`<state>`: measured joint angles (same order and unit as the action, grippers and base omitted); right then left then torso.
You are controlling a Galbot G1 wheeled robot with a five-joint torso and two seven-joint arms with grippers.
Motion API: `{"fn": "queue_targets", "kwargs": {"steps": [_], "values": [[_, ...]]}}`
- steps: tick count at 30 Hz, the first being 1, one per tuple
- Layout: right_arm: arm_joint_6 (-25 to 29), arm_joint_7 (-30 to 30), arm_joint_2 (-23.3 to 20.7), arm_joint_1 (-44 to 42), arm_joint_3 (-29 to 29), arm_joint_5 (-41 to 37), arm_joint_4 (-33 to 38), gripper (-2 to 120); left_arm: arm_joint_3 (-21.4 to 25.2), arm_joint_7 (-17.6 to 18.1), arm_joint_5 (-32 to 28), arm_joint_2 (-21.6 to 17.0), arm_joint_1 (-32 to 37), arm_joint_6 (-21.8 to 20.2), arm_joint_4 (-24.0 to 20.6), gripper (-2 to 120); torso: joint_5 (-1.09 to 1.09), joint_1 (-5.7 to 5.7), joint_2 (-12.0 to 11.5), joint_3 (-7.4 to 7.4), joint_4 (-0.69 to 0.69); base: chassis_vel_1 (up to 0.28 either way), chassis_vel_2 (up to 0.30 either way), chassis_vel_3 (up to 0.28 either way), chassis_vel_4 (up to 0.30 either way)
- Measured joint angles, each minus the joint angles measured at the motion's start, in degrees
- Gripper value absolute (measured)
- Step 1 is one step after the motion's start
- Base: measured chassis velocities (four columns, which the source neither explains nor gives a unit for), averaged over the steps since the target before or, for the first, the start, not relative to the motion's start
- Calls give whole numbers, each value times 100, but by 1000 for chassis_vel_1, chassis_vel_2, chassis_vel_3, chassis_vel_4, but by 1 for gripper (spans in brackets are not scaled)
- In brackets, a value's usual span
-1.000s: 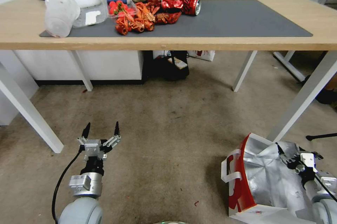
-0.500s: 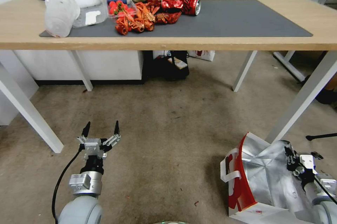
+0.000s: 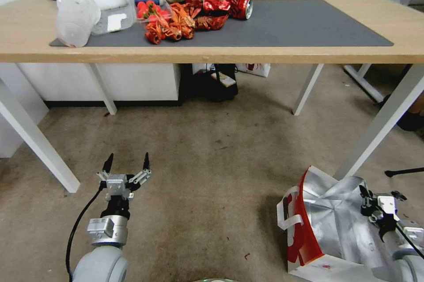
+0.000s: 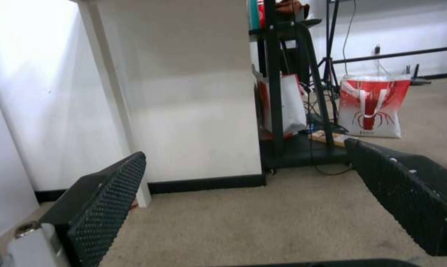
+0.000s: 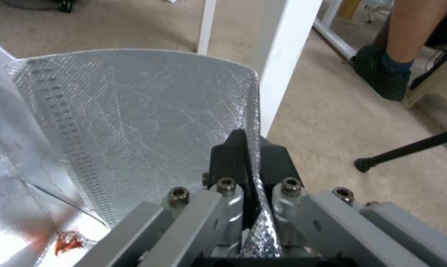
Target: Pick up the food delivery bag from the floor and place it on the table.
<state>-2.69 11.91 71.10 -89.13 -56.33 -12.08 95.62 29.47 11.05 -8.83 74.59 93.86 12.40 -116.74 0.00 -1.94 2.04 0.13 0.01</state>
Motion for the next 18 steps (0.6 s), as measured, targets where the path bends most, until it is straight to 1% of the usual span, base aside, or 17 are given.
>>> {"fn": "queue_targets", "kwargs": {"steps": [12, 18], "values": [[42, 5, 76, -152, -47, -217, 261, 0, -30, 4, 38, 40, 29, 45, 48, 100, -1, 0, 0, 0, 0, 0, 0, 0, 0], [42, 7, 143, -358, -70, -377, 680, 0, -26, 4, 43, 31, 14, 46, 48, 99, -1, 0, 0, 0, 0, 0, 0, 0, 0]]}}
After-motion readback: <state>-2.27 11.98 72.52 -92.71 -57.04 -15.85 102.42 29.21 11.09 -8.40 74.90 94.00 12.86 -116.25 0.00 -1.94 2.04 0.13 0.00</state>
